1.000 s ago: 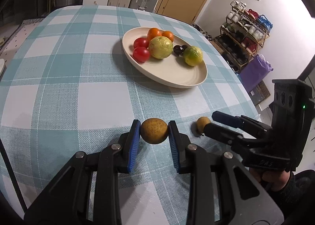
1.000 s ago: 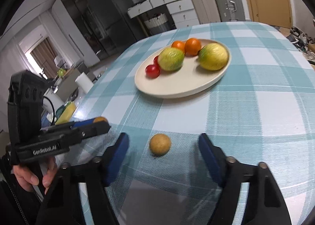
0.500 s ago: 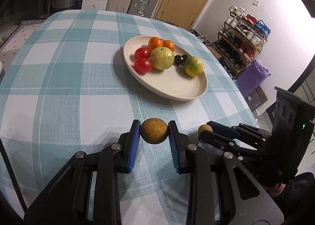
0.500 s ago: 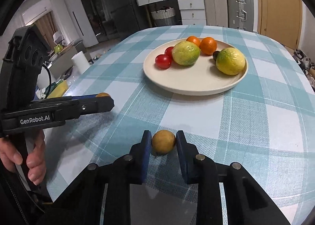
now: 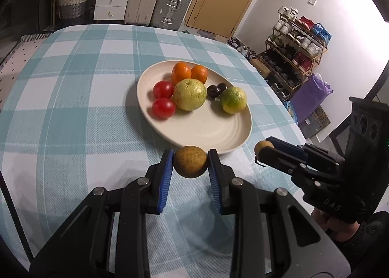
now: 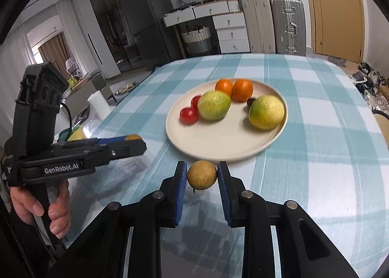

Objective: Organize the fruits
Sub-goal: 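Lift both brown fruits and carry them over the cream plate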

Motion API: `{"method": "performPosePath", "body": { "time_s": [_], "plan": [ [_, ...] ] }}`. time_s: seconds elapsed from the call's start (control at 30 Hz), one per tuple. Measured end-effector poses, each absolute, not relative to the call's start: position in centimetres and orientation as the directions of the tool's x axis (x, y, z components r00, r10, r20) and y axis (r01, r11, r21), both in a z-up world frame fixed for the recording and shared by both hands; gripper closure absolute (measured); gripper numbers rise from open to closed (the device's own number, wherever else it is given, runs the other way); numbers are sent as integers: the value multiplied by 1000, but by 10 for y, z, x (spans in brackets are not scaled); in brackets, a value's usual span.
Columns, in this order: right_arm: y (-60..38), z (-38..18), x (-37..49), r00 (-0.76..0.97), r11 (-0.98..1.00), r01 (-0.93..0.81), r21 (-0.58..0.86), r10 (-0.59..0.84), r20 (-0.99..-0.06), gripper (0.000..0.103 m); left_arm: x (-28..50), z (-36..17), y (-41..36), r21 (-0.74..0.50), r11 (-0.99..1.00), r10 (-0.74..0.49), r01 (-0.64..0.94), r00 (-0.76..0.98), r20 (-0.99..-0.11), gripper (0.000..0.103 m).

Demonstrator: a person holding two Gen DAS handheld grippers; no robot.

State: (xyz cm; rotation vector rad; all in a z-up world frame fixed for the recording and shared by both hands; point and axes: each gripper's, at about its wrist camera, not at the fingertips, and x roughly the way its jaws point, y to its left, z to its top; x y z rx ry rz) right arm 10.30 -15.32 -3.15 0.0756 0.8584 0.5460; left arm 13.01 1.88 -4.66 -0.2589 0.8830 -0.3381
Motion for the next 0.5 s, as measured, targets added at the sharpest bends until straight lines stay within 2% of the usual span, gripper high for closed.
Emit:
{"method": "performPosePath", "body": {
  "time_s": [0.5],
  "plan": [
    [-150,-26,152,536,841,-442,313,527,-660,77,183,-56,2,-368,913,-400,176,562,-724,77]
  ]
}}
